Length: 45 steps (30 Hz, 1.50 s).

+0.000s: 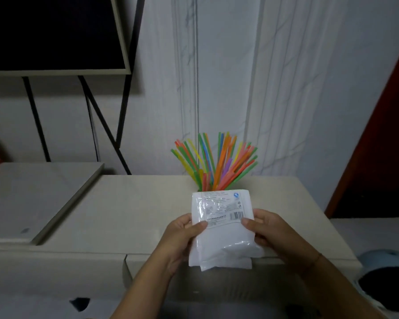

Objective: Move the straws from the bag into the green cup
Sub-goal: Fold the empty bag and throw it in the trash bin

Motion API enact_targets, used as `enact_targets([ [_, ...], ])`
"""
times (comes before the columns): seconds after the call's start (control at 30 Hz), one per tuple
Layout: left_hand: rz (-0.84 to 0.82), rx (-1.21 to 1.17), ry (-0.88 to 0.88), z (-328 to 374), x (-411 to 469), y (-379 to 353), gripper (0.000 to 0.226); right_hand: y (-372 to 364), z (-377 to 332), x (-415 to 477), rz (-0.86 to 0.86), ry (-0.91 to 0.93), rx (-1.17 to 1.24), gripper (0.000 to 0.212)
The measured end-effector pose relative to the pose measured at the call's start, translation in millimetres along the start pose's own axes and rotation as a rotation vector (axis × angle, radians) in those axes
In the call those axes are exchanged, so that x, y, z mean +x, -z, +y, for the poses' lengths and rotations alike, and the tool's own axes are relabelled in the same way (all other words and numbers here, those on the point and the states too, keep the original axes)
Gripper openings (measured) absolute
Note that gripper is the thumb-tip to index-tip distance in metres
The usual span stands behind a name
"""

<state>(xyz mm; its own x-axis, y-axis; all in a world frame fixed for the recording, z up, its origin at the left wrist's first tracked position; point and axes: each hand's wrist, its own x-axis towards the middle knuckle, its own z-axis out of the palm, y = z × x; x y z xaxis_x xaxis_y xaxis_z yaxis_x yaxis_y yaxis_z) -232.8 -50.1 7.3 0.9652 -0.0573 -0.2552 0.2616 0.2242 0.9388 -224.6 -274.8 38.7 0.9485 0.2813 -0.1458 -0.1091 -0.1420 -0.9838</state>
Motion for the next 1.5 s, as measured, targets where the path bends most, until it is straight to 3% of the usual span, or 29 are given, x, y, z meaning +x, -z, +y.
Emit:
enact_targets([
  [0.23, -0.244, 0.048, 0.118, -12, 23, -71, 0.029, 70, 14, -29, 0.294, -0.016, 0.030, 0.026],
  [0.5, -0.287, 0.111, 0.118, -27, 53, -186, 0.024, 153, 49, -67, 0.578, -0.042, 0.133, 0.025],
  [0.8, -0.472, 0.289, 0.187, -53, 67, -298, 0.027, 229, 109, -113, 0.861, -0.083, 0.271, 0.014],
  [0.9, -0.528, 0.357, 0.194, -64, 70, -319, 0.025, 243, 134, -130, 0.914, -0.132, 0.277, 0.016],
  [1.03, -0.508, 0.376, 0.226, -79, 79, -337, 0.039, 259, 171, -156, 1.014, -0.230, 0.307, 0.013],
  [1.2, -0.539, 0.371, 0.236, -90, 91, -352, 0.036, 274, 209, -177, 1.059, -0.352, 0.322, 0.009],
  [1.5, -0.592, 0.352, 0.228, -112, 109, -366, 0.035, 306, 250, -142, 1.276, -0.484, 0.212, 0.020],
])
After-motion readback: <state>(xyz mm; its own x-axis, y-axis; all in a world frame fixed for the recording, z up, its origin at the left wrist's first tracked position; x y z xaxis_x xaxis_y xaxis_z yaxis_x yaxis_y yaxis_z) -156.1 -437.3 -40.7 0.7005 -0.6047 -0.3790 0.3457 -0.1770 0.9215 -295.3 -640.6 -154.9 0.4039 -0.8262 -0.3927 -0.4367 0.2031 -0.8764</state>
